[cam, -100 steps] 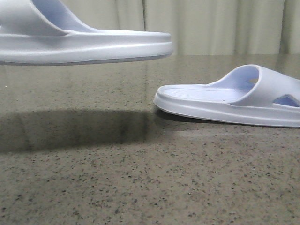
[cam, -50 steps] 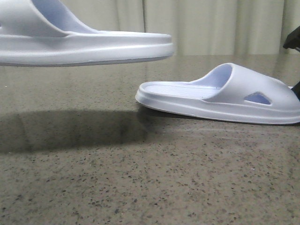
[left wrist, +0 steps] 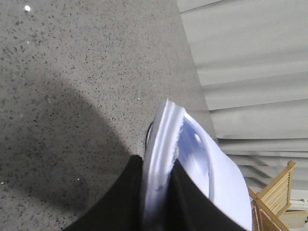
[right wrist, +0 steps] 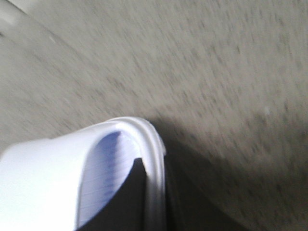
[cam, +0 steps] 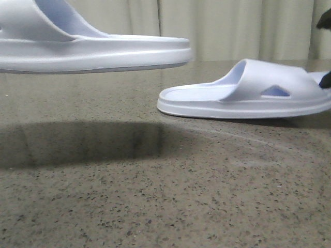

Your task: Insert blue slippers together front up

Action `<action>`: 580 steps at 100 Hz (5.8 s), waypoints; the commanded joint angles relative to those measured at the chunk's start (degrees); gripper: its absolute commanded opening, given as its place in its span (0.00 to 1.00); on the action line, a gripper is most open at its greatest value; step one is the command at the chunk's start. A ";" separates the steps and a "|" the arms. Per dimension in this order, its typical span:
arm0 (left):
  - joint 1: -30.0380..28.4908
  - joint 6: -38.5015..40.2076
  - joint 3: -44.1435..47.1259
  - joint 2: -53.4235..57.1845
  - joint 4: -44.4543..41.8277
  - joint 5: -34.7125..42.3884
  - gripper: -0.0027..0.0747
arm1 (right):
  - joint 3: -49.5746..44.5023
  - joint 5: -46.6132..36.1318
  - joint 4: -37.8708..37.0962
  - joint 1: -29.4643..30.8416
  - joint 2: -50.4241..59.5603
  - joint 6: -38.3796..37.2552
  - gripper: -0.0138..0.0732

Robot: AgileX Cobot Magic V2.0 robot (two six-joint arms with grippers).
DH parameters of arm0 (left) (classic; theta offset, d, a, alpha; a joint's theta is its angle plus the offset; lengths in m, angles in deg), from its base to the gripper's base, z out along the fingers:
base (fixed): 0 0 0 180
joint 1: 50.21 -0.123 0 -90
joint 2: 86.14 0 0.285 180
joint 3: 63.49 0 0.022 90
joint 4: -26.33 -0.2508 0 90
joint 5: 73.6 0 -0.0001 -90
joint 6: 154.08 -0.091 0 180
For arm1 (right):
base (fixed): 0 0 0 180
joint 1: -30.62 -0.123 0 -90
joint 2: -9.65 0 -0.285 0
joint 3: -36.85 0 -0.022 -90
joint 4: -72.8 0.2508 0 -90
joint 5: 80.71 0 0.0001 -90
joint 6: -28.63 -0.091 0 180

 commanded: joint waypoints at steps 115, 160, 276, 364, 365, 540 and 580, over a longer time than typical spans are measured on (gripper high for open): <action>0.45 -3.86 -2.26 0.09 2.87 0.08 0.06 | 15.25 35.68 8.63 0.23 31.99 0.21 0.04; 0.45 -18.41 -2.26 0.09 21.24 -4.57 0.06 | 15.25 36.17 10.01 0.23 31.99 0.21 0.04; 0.45 -47.79 -2.26 -7.47 60.07 -24.35 0.06 | 15.04 40.42 35.51 0.23 26.89 23.39 0.04; 0.45 -49.09 -2.47 -11.15 60.62 -33.59 0.06 | 8.98 48.71 62.39 0.23 16.01 51.10 0.04; 0.45 -49.09 -2.47 -11.15 60.62 -33.59 0.06 | 8.98 48.85 62.81 0.23 15.70 51.35 0.04; 0.45 -54.17 -2.47 -15.98 56.70 -16.67 0.06 | 8.98 6.50 47.19 -3.18 40.68 71.10 0.60; 0.45 -59.32 -2.47 -26.30 56.70 -15.84 0.06 | 8.98 9.33 47.19 -3.18 40.68 71.10 0.60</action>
